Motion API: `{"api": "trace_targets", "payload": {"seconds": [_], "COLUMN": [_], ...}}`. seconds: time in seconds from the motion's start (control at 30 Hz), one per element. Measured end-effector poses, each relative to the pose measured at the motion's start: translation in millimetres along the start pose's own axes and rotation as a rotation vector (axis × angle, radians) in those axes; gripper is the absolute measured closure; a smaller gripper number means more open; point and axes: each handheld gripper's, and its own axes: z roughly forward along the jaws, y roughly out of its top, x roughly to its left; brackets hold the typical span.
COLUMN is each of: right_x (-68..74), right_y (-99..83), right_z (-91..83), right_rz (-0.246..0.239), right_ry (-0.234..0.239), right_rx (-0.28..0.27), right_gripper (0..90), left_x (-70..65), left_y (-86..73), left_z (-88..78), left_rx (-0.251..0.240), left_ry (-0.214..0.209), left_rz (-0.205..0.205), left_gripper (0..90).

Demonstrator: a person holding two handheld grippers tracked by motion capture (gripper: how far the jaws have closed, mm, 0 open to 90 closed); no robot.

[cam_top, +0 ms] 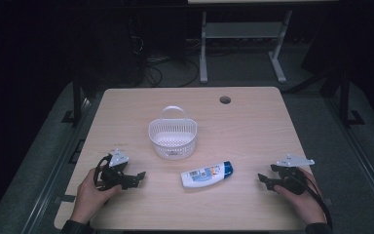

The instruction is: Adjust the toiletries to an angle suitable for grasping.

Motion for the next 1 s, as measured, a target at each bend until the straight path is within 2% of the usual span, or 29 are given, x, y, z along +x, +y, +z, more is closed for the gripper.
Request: {"api": "trace_targets", "payload": {"seconds": [0.03, 0.07, 0.1, 0.23, 0.4, 0.6, 1.0], "right_x": [1.0, 1.0, 4.4, 10.6, 17.1, 24.3, 56.1], "right_y": [0.9, 0.9, 4.4, 8.7, 12.5, 17.4, 33.4], "right_z": [-1.3, -1.3, -5.3, -9.6, -10.6, -11.6, 0.6], "right_rz": [-0.003, -0.003, -0.001, 0.012, 0.01, 0.022, -0.008], "right_ry": [0.004, 0.004, 0.012, 0.049, 0.085, 0.116, 0.186], "right_rx": [-0.004, -0.004, -0.011, -0.015, -0.013, -0.011, 0.002], "right_gripper": [43.8, 43.8, 55.2, 75.7, 88.2, 89.9, 90.0], "left_x": [0.0, 0.0, -0.4, -1.5, -2.3, -2.4, -2.4], "left_y": [0.0, 0.0, 0.3, 0.7, 1.1, 1.1, 1.0], "left_z": [0.0, 0.0, 0.1, 0.7, 1.1, 1.2, 1.2], "left_rx": [0.0, 0.0, 0.001, 0.002, 0.002, 0.001, -0.001], "left_ry": [0.0, 0.0, 0.003, 0.014, 0.021, 0.022, 0.022], "left_rz": [0.0, 0.0, -0.004, -0.011, -0.018, -0.019, -0.021], "left_gripper": [12.5, 12.5, 12.5, 12.5, 12.4, 12.5, 12.6]}}
